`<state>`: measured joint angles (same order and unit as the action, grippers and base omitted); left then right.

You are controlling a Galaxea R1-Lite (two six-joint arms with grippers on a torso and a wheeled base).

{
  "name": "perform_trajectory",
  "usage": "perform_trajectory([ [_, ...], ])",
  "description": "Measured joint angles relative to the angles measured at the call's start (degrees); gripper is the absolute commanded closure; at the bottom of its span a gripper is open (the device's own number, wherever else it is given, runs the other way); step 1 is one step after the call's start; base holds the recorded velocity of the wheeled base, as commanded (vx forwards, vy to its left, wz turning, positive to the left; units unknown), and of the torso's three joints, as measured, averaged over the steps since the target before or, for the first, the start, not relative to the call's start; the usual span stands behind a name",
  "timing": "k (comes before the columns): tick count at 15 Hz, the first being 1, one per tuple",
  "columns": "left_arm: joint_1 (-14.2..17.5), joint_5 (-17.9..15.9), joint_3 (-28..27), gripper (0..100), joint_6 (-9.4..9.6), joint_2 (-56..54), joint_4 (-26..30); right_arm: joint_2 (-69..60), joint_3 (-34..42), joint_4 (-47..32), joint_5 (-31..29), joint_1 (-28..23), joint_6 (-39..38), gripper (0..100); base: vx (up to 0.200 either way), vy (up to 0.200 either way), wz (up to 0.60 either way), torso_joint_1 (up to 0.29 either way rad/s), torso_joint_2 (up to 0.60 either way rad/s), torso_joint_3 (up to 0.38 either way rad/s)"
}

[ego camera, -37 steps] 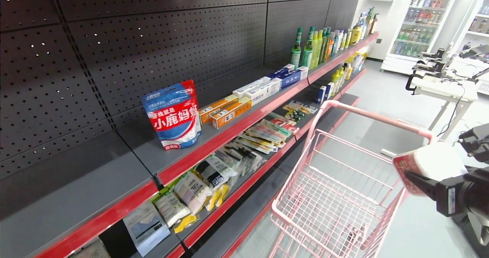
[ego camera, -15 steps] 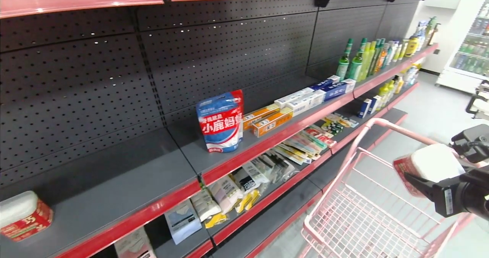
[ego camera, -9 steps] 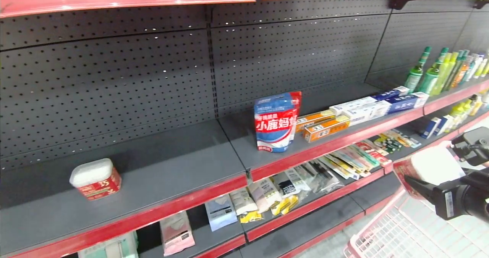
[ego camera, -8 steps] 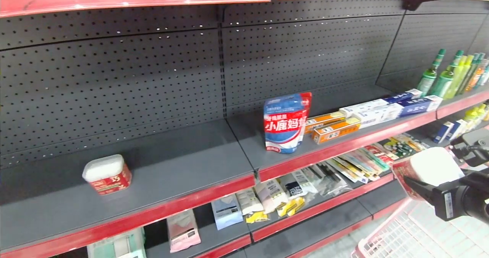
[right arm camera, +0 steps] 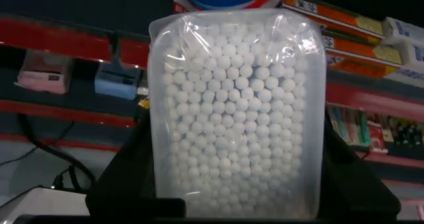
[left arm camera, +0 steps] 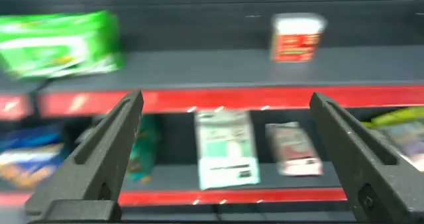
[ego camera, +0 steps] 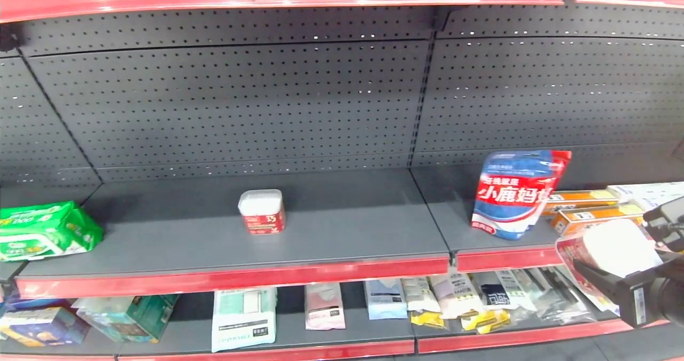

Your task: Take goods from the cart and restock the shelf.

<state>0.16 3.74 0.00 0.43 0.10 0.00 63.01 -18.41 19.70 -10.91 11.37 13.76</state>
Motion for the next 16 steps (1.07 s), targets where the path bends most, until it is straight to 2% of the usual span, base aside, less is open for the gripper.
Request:
perform_trajectory([
  [4,0.0,0.0,0.0,0,-0.07,0.0,0.0,-4.1,1.1,-3.7,0.3,-0.2,0.9,100,0.0,0.0,0.0,0.0,0.0,0.0],
  [9,-0.4,-0.3,0.0,0,0.01,0.9,0.0,-13.8,3.6,-8.8,7.7,-0.2,0.4,100,0.0,0.0,0.0,0.0,0.0,0.0],
  [10,-0.5,-0.4,0.0,0,0.68,1.5,0.0,-15.9,5.1,-8.9,8.0,-0.2,0.4,100,0.0,0.0,0.0,0.0,0.0,0.0],
  [11,-0.9,-1.1,0.0,0,2.13,2.3,0.0,-17.8,6.3,-8.9,8.1,-0.2,0.4,100,0.0,0.0,0.0,0.0,0.0,0.0],
  [13,-3.3,-2.8,-0.2,0,3.82,4.0,0.0,-21.2,8.1,-8.9,8.0,-0.3,0.4,100,0.0,0.0,0.0,0.0,0.0,0.0],
  [14,-4.9,-3.2,-0.2,0,4.14,5.0,0.0,-23.1,8.7,-8.9,8.0,-0.4,-0.1,100,0.0,0.0,0.0,0.0,0.0,0.0],
  [16,-5.2,-3.3,-0.3,0,4.24,5.9,0.0,-26.1,8.9,-9.0,8.0,-0.8,-2.7,100,0.0,0.0,0.0,0.0,0.0,0.0],
])
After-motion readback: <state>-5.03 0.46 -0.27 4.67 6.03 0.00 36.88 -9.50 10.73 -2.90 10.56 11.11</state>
